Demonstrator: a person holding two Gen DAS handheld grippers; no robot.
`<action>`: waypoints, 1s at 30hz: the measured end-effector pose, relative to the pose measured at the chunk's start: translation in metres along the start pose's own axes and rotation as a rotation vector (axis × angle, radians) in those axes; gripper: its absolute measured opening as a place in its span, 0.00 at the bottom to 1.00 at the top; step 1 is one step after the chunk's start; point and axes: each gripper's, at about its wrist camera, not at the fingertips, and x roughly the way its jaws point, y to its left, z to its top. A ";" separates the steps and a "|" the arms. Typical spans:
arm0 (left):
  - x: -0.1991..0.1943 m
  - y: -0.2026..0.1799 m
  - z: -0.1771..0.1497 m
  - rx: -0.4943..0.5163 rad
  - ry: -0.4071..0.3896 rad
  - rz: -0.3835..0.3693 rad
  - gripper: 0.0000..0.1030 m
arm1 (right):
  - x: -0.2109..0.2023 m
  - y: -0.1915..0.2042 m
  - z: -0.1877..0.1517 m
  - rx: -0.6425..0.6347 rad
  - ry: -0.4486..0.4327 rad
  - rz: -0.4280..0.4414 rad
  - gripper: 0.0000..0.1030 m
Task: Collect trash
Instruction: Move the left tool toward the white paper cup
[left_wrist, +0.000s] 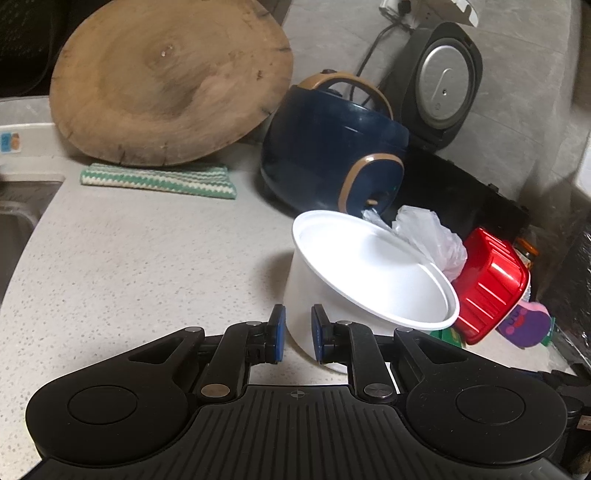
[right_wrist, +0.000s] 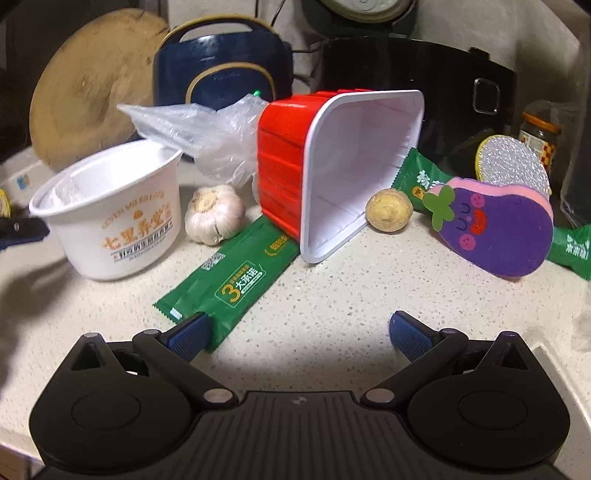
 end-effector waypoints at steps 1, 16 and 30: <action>-0.001 -0.001 0.000 0.004 0.000 -0.005 0.17 | 0.000 0.001 0.000 -0.003 0.000 -0.002 1.00; -0.047 -0.027 0.020 0.174 -0.049 -0.091 0.17 | -0.009 -0.005 -0.011 0.039 -0.063 -0.027 1.00; 0.036 -0.004 0.053 0.147 0.001 0.097 0.18 | -0.058 -0.044 -0.035 0.140 -0.126 -0.182 1.00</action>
